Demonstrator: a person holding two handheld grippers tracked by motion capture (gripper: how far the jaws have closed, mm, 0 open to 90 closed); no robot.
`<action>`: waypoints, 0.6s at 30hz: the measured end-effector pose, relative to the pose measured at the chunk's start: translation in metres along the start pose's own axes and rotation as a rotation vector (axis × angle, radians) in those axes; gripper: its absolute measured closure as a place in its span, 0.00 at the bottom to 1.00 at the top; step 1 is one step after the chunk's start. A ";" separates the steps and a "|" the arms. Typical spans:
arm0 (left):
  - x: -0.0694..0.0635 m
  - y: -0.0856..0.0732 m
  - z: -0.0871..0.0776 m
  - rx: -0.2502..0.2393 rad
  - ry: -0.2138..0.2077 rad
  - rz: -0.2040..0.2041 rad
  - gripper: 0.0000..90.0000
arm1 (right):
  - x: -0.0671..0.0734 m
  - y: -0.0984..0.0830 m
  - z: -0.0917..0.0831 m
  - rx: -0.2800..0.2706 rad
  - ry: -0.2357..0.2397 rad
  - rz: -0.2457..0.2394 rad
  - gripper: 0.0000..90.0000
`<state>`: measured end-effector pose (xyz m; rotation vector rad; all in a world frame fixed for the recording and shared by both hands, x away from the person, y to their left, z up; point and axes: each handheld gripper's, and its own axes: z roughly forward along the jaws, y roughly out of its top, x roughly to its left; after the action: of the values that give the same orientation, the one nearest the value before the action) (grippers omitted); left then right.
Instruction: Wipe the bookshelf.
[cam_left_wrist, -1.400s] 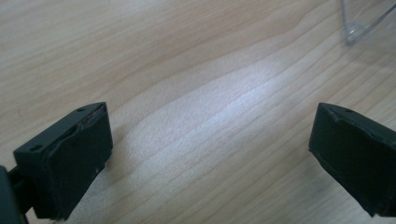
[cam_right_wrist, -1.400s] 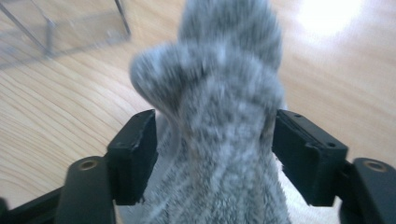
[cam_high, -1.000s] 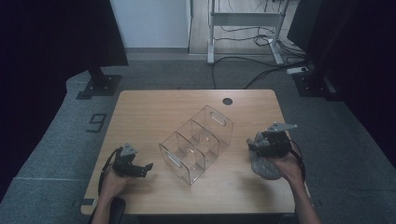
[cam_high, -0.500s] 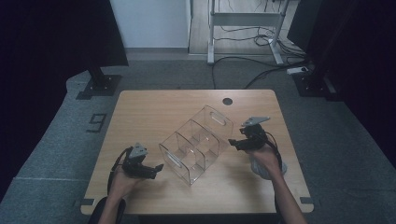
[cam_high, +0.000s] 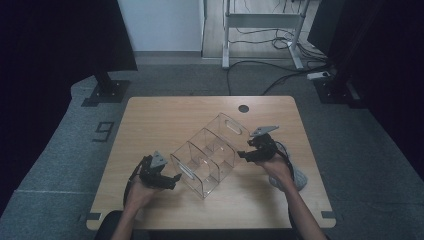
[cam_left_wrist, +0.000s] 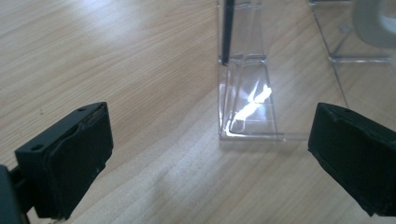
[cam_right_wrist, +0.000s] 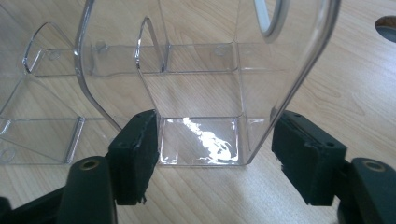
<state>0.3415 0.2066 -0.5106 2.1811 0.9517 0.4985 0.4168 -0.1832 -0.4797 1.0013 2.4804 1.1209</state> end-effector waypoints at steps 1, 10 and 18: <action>0.001 0.000 0.000 0.003 -0.002 0.003 0.00 | 0.000 -0.001 -0.001 -0.001 0.002 0.003 0.36; 0.008 0.000 0.005 0.001 0.025 -0.050 0.00 | 0.004 -0.006 -0.009 0.015 0.008 0.000 0.40; 0.010 -0.001 0.009 0.016 0.040 -0.062 0.00 | 0.015 -0.010 -0.013 0.036 0.011 -0.024 0.39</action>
<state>0.3529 0.2107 -0.5166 2.1565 1.0445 0.5078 0.3951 -0.1855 -0.4772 0.9745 2.5229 1.0807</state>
